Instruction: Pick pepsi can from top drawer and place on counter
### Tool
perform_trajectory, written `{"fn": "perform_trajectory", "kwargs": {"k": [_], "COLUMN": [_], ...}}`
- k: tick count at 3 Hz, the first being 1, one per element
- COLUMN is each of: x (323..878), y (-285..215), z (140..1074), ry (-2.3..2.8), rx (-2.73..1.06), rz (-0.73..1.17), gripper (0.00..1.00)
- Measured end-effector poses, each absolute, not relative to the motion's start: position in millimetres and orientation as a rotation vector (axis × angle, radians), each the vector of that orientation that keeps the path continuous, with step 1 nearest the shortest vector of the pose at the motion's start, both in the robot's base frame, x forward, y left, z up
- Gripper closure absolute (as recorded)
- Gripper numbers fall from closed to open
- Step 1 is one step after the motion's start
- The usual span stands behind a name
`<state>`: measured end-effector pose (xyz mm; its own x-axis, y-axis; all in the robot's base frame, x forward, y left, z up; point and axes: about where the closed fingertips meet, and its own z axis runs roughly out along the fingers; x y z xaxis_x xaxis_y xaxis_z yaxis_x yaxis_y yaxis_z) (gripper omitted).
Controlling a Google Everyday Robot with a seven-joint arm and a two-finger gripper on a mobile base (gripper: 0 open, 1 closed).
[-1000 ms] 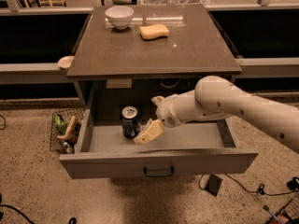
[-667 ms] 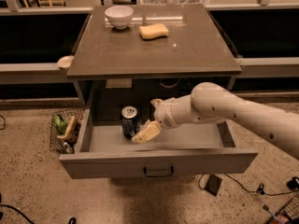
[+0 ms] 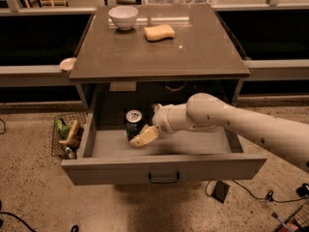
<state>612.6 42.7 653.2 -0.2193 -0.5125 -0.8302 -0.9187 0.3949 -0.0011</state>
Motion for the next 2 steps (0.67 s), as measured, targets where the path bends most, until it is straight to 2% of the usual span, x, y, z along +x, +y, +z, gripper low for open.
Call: {"fn": "perform_trajectory", "kwargs": {"k": [1, 2], "x": [622.0, 628.1], "y": [53.1, 60.6], "z": [648.1, 644.8], "ry": [1.859, 1.849], "rx": [-1.229, -1.224], "rz": [0.648, 0.644], "gripper": [0.0, 0.19]}}
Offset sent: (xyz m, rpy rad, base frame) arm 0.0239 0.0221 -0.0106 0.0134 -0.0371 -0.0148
